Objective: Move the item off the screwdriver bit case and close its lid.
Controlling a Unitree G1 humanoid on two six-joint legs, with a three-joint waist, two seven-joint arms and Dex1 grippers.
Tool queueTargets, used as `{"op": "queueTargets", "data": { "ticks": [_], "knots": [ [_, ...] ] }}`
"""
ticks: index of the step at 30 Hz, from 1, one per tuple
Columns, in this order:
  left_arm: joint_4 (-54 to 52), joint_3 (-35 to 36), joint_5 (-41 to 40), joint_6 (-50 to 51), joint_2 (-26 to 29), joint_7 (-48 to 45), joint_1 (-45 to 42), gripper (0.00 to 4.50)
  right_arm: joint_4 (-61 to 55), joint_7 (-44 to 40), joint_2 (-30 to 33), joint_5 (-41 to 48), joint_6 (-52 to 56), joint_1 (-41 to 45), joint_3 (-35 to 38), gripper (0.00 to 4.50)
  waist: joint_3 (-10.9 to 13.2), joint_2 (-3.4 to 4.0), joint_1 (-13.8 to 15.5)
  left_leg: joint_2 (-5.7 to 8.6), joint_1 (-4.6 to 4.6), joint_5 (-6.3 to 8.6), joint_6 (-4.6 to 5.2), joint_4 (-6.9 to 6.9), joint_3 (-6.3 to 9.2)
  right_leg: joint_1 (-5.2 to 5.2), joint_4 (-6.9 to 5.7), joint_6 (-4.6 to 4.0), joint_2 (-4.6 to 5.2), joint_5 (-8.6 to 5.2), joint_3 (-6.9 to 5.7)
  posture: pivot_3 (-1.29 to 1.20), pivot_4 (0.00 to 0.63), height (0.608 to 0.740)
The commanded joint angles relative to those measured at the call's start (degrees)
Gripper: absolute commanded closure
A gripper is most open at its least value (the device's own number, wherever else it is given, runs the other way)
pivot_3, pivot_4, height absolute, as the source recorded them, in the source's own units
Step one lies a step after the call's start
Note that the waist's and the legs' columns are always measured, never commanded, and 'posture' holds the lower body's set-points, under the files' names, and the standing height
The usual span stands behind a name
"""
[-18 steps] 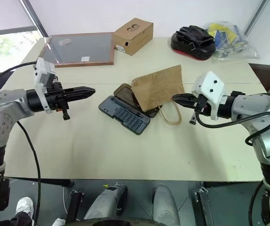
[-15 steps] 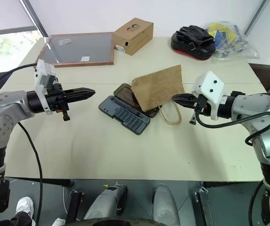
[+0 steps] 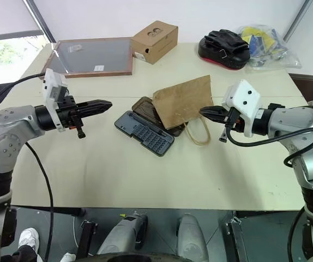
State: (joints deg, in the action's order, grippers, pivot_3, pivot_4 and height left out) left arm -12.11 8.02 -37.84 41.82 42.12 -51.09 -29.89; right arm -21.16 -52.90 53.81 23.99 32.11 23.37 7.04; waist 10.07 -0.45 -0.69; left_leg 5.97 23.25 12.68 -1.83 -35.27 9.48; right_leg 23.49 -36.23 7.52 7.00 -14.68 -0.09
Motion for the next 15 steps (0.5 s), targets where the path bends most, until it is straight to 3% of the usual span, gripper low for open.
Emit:
{"op": "queueTargets", "data": {
  "ticks": [1, 11, 13, 15],
  "knots": [
    [-1.2, 0.8, 0.0, -1.1, -0.1, 0.5, 0.1, 4.5, -0.9, 0.6, -0.2, -0.1, -0.8, 1.5, 0.4, 4.42, 0.0, 0.0, 0.0, 0.0, 0.0, 0.0, 0.0, 0.0, 0.0, 0.0, 0.0, 0.0, 0.0, 0.0, 0.0, 0.0, 0.15, 0.74],
    [-2.1, 0.9, -0.1, -1.0, -1.0, 1.7, 0.8, 4.5, 2.2, 3.3, -1.7, -2.0, -0.2, 4.2, -0.4, 4.42, 0.0, 0.0, 0.0, 0.0, 0.0, 0.0, 0.0, 0.0, 0.01, 0.0, 0.0, 0.0, 0.0, 0.0, 0.0, 0.0, 0.15, 0.74],
    [-2.0, 0.8, 0.0, -1.2, -1.3, 1.9, 0.7, 4.5, 4.3, 4.1, -3.0, -1.2, 0.9, 5.7, -0.3, 3.9, 0.0, 0.0, -0.1, 0.0, -0.01, 0.0, 0.0, -0.01, 0.0, 0.0, 0.0, 0.0, 0.0, 0.0, 0.01, 0.0, 0.15, 0.74],
    [-1.8, 0.4, 0.2, -1.3, -1.8, 2.2, 0.6, 4.5, 7.8, 5.2, -4.9, -3.3, -1.2, 7.4, -2.3, 3.09, 0.0, 0.0, -0.1, 0.0, -0.01, 0.0, 0.0, -0.01, 0.0, 0.0, 0.0, 0.0, 0.0, 0.0, 0.01, 0.0, 0.15, 0.74]
  ]
}}
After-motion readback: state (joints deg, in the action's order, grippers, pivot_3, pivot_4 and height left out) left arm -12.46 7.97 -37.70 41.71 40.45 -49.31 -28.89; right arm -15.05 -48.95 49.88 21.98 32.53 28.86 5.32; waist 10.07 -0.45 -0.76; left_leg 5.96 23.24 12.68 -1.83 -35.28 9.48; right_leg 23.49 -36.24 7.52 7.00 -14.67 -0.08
